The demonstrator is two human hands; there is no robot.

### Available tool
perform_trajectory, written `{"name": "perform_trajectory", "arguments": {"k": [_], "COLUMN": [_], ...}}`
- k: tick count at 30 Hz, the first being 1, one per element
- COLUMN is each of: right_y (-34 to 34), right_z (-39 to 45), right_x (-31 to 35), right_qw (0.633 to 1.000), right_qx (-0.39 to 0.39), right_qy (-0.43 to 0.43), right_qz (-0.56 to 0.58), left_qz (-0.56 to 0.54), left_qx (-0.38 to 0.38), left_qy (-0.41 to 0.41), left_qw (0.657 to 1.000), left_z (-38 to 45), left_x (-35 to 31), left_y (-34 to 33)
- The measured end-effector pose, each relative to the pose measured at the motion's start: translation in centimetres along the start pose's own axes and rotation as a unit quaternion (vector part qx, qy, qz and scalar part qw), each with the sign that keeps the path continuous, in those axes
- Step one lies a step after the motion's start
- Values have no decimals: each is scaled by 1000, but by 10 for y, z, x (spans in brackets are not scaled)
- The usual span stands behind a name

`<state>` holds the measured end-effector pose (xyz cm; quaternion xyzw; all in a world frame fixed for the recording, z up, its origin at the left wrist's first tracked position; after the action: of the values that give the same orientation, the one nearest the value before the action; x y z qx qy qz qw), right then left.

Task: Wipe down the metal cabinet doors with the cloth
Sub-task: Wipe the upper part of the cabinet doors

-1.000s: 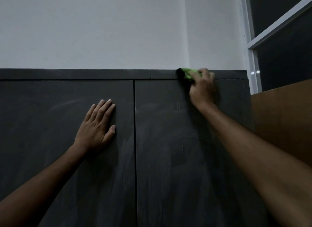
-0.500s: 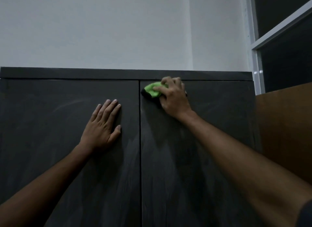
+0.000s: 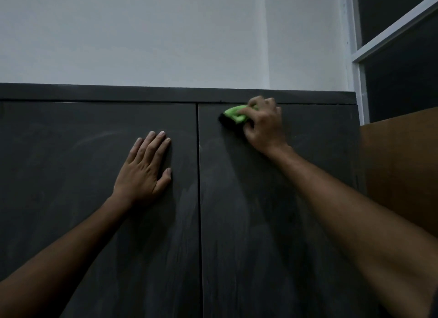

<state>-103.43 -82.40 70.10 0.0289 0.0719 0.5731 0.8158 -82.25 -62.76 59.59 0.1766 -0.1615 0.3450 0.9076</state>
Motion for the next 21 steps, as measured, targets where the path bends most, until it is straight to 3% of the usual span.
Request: {"name": "perform_trajectory", "arguments": {"k": [2, 4, 8, 10, 15, 19, 21], "right_y": [13, 13, -5, 1, 27, 5, 3], "right_z": [14, 23, 1, -13, 17, 0, -21], "right_x": [-28, -21, 21, 6, -60, -10, -19], "right_qw": [990, 983, 999, 997, 988, 999, 997], "right_qx": [-59, -72, 24, 37, -41, 38, 56], "right_qy": [-125, -165, 24, 65, -146, 5, 56], "right_qz": [12, 26, 27, -3, -10, 1, -13], "left_qz": [-2, -1, 3, 2, 5, 5, 4], "left_qx": [2, 2, -1, -2, -15, -8, -5], "left_qy": [3, 2, -3, -3, -4, -3, -3], "left_qw": [1000, 1000, 1000, 1000, 1000, 1000, 1000], "left_z": [0, 0, -1, -2, -2, -2, -2], "left_x": [-1, -1, 1, 2, 2, 3, 3], "left_y": [1, 1, -1, -3, -4, -3, -3]}}
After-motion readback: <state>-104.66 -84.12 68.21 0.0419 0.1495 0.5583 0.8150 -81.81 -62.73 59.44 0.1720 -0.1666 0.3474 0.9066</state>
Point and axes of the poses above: each hand's wrist, its own z-axis towards the middle knuckle, its own y-axis out of the back of the hand, x = y × z, the point moved 9 cm from there along z, towards the middle knuckle, and after that the axes turned 2 degrees about -y, right-handed, at the moved point
